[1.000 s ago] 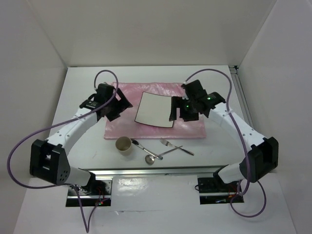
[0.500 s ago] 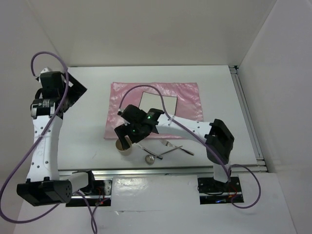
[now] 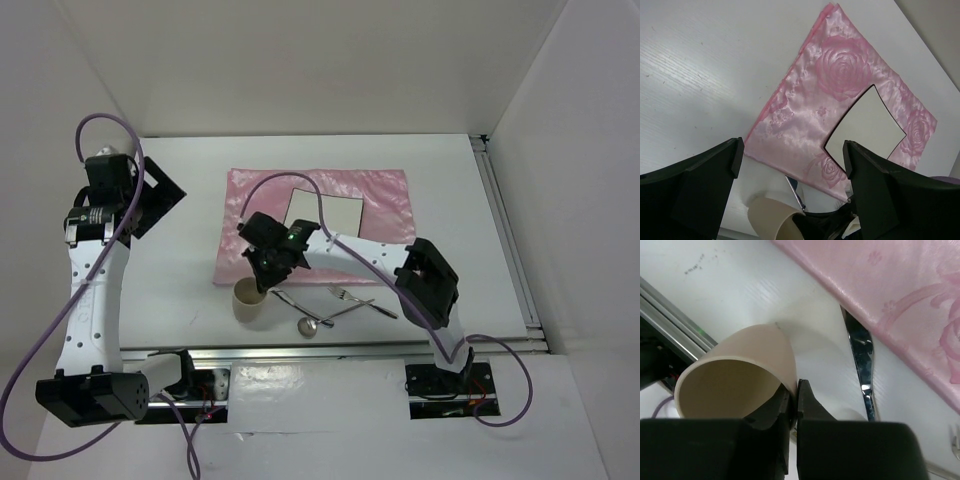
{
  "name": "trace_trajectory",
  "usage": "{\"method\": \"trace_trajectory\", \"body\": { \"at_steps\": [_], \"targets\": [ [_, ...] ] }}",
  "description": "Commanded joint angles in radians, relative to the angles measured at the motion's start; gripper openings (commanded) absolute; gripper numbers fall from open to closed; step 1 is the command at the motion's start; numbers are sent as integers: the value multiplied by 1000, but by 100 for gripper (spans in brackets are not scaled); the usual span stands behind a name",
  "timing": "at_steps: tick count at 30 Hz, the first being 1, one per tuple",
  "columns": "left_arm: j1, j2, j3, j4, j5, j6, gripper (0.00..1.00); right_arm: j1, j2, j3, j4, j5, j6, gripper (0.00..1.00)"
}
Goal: Set the dinner table for one person
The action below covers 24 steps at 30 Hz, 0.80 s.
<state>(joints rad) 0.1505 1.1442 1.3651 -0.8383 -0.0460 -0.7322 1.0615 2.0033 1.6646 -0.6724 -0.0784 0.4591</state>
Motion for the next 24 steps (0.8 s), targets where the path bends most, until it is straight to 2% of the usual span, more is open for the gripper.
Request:
{"method": "trace_trajectory", "body": {
  "at_steps": [1,5,8,11,16,19,24],
  "targets": [
    [8,-3,-3,16,29,34,99,-47,-24,119,-13,32,10,0],
    [8,-3,6,16,51,43,99,-168,-73,222,-136,95,-19,0],
    [8,-3,6,16,73,43,99,-314,-83,317,-232,165,-66,0],
    [8,-3,6,16,74,53,99,-474,-22,423,-324,241,-79,0],
    [8,8,6,16,112,74,98,-697,61,524,-348,282,-89,0],
    [-12,17,-17,16,144,85,98,-788,103,550,-328,238,-89,0],
    [-118,-7,-70,15,115,114,100,-853,199,630,-319,206,-89,0]
  ]
}}
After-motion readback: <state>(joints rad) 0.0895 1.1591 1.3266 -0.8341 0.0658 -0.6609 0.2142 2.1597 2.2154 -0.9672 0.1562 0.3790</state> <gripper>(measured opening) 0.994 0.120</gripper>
